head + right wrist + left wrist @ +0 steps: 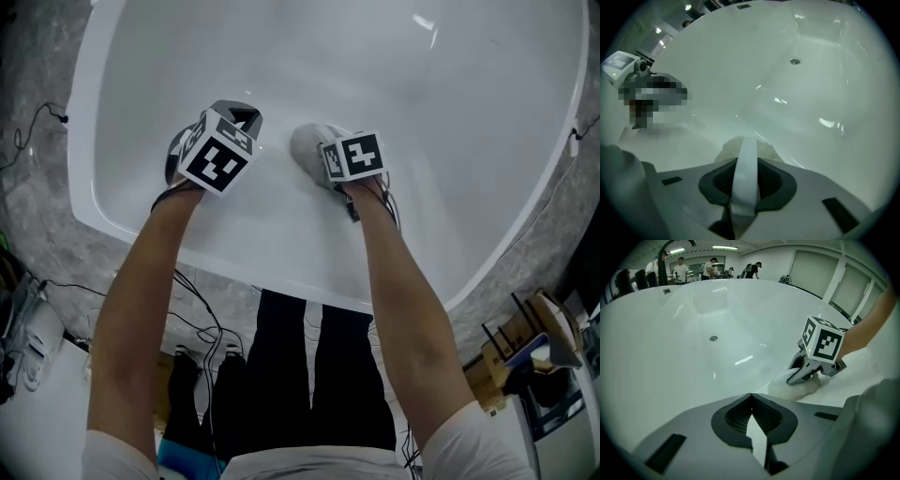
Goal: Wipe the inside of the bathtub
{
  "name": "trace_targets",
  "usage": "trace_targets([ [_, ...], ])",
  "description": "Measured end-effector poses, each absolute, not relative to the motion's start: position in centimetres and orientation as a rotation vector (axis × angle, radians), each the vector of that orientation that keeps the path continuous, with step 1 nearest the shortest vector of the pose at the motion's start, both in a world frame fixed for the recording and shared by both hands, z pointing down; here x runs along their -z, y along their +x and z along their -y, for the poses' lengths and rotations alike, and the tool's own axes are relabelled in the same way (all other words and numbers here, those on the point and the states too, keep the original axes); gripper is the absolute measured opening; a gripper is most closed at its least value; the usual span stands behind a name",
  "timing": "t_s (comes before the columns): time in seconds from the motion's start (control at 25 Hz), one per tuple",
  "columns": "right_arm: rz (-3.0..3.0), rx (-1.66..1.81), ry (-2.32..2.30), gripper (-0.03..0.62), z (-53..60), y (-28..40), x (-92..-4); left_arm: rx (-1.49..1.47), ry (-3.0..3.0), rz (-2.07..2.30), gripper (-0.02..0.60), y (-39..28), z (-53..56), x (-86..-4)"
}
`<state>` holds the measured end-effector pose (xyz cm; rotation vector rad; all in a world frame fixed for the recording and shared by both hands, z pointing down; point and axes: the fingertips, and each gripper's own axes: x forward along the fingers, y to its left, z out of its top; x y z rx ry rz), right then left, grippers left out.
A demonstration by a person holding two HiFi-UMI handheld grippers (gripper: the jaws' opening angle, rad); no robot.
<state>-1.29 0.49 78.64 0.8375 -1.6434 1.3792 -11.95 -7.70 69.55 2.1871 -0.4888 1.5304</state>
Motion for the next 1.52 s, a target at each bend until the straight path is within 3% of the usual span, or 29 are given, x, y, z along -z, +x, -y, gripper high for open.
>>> trace_targets([
  [0.32, 1.802, -1.338, 0.77, 0.094, 3.3, -9.2, -77.3, -1.53, 2.121, 0.605, 0.012, -17.3, 10.2, -68.8],
  [0.72, 1.96, -1.306, 0.691, 0.094, 6.6, -16.6, -76.6, -1.436, 2.01, 0.756, 0.012, -19.1, 12.7, -67.3],
  [1.52, 2.121, -1.399, 0.599, 0.094, 9.0, -21.2, -77.4, -1.364, 1.913, 0.844, 0.012, -22.3, 13.0, -67.5],
])
